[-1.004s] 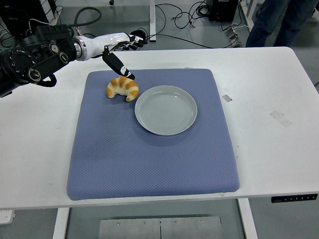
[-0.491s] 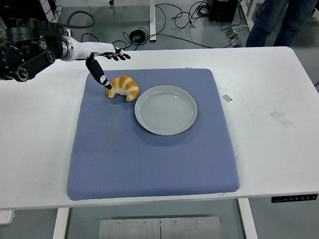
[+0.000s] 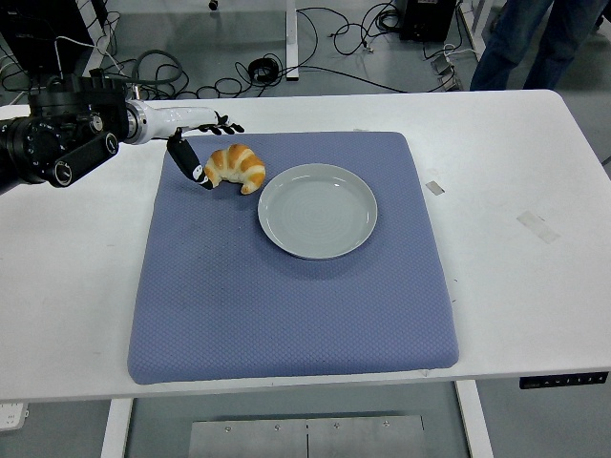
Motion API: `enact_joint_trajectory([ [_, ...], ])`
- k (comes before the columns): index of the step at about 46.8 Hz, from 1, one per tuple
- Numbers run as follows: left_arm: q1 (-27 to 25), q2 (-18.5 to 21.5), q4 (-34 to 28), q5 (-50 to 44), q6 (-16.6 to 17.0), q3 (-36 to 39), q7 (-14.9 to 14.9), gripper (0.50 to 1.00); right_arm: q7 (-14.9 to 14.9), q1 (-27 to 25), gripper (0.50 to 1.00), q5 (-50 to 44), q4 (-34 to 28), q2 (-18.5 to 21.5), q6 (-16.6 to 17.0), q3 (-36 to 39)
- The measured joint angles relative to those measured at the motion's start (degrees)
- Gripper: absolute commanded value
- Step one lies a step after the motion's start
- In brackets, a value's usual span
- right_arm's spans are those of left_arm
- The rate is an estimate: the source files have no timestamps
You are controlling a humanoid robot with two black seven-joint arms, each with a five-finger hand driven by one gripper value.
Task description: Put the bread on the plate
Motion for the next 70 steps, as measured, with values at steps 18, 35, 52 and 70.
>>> enact_joint_trajectory([
  [18, 2.58, -2.57, 2.99, 0.02, 4.03, -2.46, 0.38, 0.972, 0.00, 0.00, 1.000, -0.02, 0.00, 0.00, 0.00, 0.00],
  [35, 3.99, -3.74, 3.08, 0.09, 5.08, -3.62, 0.35, 0.881, 0.00, -0.01, 1.000, 0.00, 0.00, 0.00, 0.00, 0.00],
  [52, 4.44, -4.07, 3.06, 0.17, 5.22, -3.57, 0.49, 0.703, 0.00, 0.00, 1.000, -0.01, 0.00, 0.00, 0.00, 0.00],
  [70, 3.72, -3.69, 5.04, 0.10, 4.89, -3.44, 1.58, 0.500, 0.00, 0.00, 1.000, -0.02, 0.00, 0.00, 0.00, 0.00],
])
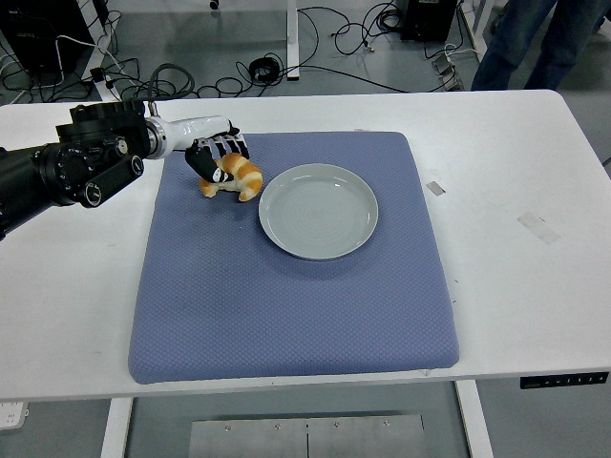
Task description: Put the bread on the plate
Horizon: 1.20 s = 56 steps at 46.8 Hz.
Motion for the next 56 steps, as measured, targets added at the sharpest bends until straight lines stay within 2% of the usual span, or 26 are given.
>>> enact_joint_trajectory([
  [5, -2.20, 0.28, 1.20, -0.39, -0.79, -2.00, 3.99, 0.500, -0.01, 0.01, 1.000, 0.00, 0.00, 0.00, 0.00, 0.00],
  [11, -4.95, 0.35, 0.42, -1.05, -4.30, -6.29, 10.43, 0.500, 0.00, 0.01, 1.000, 0.01, 0.00, 0.00, 0.00, 0.00],
  [20, -8.86, 0.71, -6.54, -0.33, -5.11, -6.93, 12.71, 0.500, -0.01, 0.00, 1.000, 0.02, 0.00, 0.00, 0.00, 0.00],
  [29, -11.18, 0.28, -13.18, 0.72, -4.70, -7.15, 19.03, 0.500, 0.00, 0.01, 1.000, 0.01, 0.00, 0.00, 0.00, 0.00],
  [36, -12.45, 0.17, -17.45, 0.85, -3.65, -7.01, 22.02, 0.500, 0.00, 0.01, 1.000, 0.00, 0.00, 0.00, 0.00, 0.00],
  [44, -12.98, -0.01, -22.00, 0.75, 2.15, -7.11, 25.59, 0.500, 0.00, 0.00, 1.000, 0.01, 0.00, 0.00, 0.00, 0.00],
  [56, -10.73, -4.21, -23.34, 0.46, 2.85, -7.74, 28.01, 0.500, 0.00, 0.01, 1.000, 0.01, 0.00, 0.00, 0.00, 0.00],
])
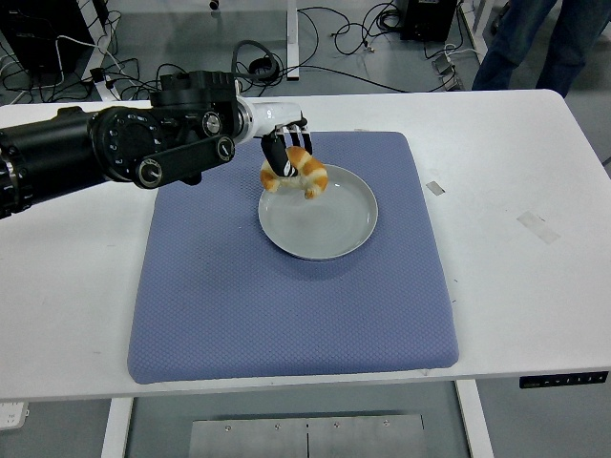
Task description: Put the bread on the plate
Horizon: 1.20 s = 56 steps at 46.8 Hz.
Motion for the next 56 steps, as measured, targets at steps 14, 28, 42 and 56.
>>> enact_joint_trajectory([
  [14, 1.91, -2.93, 0.22, 0.23, 0.39, -1.54, 0.40, 0.500, 0.00, -0.01, 1.000, 0.02, 0.00, 0.00, 0.00, 0.00],
  [28, 3.00, -3.06, 0.53, 0.33, 0.58, -1.55, 0.43, 0.500, 0.00, -0.01, 1.000, -0.02, 0.00, 0.00, 0.00, 0.00],
  [42, 3.14, -3.00, 0.93, 0.27, 0.93, -2.52, 0.41, 0.566, 0.00, 0.02, 1.000, 0.01, 0.00, 0.00, 0.00, 0.00],
  [56, 3.11, -3.16, 0.78, -0.11, 0.04, -3.72, 0.20, 0.686, 0.00, -0.01, 1.000, -0.01, 0.00, 0.00, 0.00, 0.00],
])
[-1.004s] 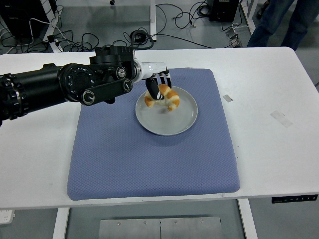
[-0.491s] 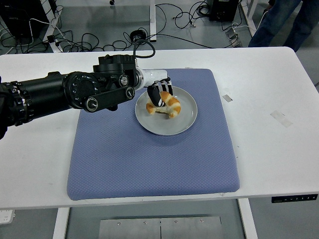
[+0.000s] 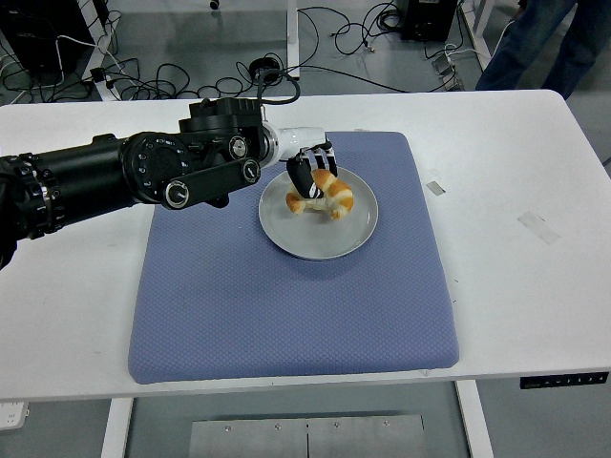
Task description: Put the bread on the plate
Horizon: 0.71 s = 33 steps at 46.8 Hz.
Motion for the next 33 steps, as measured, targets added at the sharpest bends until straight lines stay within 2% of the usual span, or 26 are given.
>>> enact_joint_trajectory([
  [13, 0.08, 0.01, -0.06, -0.72, -2.08, -0.08, -0.12, 0.770, 0.00, 0.00, 1.000, 0.02, 0.00, 0.00, 0.00, 0.00],
  [30, -0.33, 0.53, 0.10, -0.56, -2.10, -0.09, -0.12, 0.827, 0.00, 0.00, 1.000, 0.01, 0.00, 0.00, 0.00, 0.00],
  [31, -0.33, 0.55, 0.11, -0.55, -2.10, -0.08, -0.12, 0.837, 0.00, 0.01, 1.000, 0.00, 0.00, 0.00, 0.00, 0.00],
  [33, -0.34, 0.61, 0.11, -0.52, -2.10, -0.05, -0.12, 0.893, 0.00, 0.00, 1.000, -0.01, 0.00, 0.00, 0.00, 0.00],
])
